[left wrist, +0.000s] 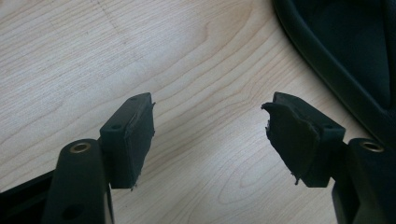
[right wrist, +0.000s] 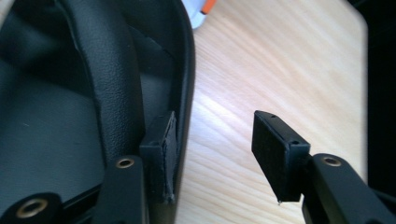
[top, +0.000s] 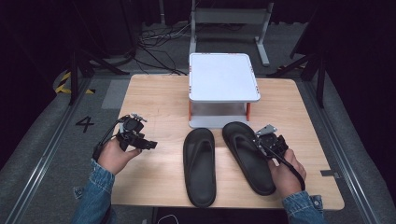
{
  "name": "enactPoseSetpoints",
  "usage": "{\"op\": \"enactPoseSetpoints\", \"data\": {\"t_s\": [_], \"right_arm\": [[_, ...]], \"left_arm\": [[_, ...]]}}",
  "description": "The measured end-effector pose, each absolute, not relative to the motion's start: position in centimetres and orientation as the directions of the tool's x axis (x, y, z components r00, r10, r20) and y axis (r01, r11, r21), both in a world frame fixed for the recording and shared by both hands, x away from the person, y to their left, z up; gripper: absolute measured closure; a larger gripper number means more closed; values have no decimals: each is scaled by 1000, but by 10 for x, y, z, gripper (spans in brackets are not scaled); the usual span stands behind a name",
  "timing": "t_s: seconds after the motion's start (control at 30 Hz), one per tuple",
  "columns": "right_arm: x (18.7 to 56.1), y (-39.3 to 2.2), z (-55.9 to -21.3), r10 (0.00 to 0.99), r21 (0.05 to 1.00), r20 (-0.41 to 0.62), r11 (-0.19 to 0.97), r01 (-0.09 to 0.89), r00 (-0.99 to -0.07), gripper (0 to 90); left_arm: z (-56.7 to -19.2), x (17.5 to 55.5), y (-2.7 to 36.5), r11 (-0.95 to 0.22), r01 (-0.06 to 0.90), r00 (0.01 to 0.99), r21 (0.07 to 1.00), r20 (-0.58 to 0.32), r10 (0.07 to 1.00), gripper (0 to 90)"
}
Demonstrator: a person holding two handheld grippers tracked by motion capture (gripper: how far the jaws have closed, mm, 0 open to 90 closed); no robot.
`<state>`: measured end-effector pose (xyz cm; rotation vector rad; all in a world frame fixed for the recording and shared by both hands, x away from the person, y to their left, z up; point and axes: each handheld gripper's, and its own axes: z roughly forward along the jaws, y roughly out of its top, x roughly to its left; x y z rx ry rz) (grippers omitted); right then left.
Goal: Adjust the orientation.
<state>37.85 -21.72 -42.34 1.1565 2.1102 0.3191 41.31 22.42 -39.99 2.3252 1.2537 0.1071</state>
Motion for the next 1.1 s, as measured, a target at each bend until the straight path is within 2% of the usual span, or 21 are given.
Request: {"op": "enactPoseSetpoints", "data": {"t_s": [0.03,0.07,0.1,0.2,0.3,0.43,0.57,0.63,0.67,0.7,0.83,1.1], "right_arm": [[376,-214,-426,761,464,-565,613,639,-320,483],[376,-212,-431,725,434,-608,645,629,-324,513],[377,-213,-434,719,415,-600,655,631,-351,532],[378,-223,-434,792,460,-502,584,669,-347,487],[380,-236,-427,861,497,-376,499,710,-342,507],[380,-249,-428,887,449,-313,452,770,-338,525],[375,-257,-434,894,407,-271,443,799,-357,550],[371,-259,-437,901,398,-204,434,808,-383,551],[371,-259,-437,901,398,-204,434,808,-383,551],[369,-259,-437,900,402,-184,435,806,-394,586],[363,-251,-435,894,404,-83,434,805,-441,575],[353,-229,-436,865,400,5,458,794,-501,574]], "left_arm": [[-400,413,224,-455,765,573,456,-161,803,321],[-400,413,224,-453,766,572,456,-161,804,321],[-400,413,224,-454,765,573,456,-161,804,321],[-400,413,225,-453,767,572,454,-165,803,322],[-400,414,225,-453,767,572,454,-164,804,322],[-401,413,224,-454,767,572,453,-164,803,321],[-400,414,224,-450,768,570,456,-167,804,321],[-400,414,223,-454,766,572,455,-163,804,321],[-400,414,223,-454,766,572,455,-163,804,321],[-400,414,223,-457,765,575,454,-162,802,321],[-401,414,223,-458,764,577,454,-164,800,321],[-401,415,223,-455,768,573,451,-166,803,321]]}}
